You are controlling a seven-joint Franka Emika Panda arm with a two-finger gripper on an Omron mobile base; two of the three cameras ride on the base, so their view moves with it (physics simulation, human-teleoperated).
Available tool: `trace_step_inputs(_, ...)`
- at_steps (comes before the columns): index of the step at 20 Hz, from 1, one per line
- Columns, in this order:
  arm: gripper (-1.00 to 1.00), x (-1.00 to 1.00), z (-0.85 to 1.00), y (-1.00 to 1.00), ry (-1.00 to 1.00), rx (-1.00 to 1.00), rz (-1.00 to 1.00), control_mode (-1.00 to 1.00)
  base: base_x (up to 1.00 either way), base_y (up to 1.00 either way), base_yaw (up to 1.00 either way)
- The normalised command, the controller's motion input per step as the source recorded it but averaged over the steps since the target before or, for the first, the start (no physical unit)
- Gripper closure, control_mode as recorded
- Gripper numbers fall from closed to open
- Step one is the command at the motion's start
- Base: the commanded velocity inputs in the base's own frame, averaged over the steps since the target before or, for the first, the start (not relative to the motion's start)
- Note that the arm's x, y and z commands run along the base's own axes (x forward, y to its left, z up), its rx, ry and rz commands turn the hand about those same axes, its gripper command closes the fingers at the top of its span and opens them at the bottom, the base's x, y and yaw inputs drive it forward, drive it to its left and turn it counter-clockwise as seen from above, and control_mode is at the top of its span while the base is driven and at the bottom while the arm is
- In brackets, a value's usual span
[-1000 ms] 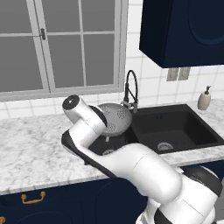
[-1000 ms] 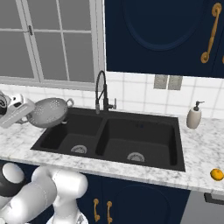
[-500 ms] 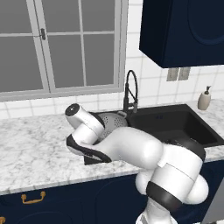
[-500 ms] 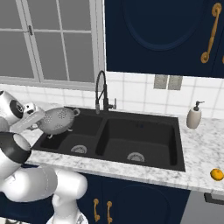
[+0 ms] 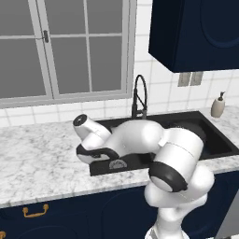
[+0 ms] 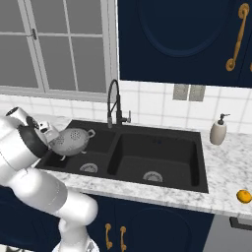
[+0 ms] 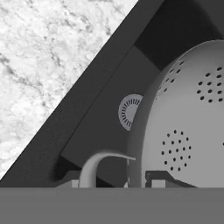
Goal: Put the colander in the sink, put the tangerine in the colander, and turn on the sink faucet and pour water over the colander.
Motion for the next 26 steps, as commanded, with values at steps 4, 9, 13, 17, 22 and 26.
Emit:
trace_step_inputs(4, 1.0, 0.27, -0.35, -0.16, 0.02, 0.0, 0.0, -1.0, 0.0, 0.0, 0.0)
trace_step_inputs(9, 1.0, 0.26, -0.31, -0.22, 0.01, 0.0, 0.0, -1.0, 0.0, 0.0, 0.0)
trace_step_inputs(13, 1.0, 0.36, -0.28, -0.23, 0.0, 0.0, 0.0, -1.0, 0.0, 0.0, 0.0)
trace_step_inputs(17, 1.0, 0.3, -0.26, -0.17, 0.0, 0.0, 0.0, -1.0, 0.0, 0.0, 0.0)
trace_step_inputs(22, 1.0, 0.26, -0.36, -0.08, 0.01, 0.0, 0.0, -1.0, 0.0, 0.0, 0.0)
trace_step_inputs(26, 1.0, 0.34, -0.33, 0.0, 0.03, 0.0, 0.0, -1.0, 0.0, 0.0, 0.0)
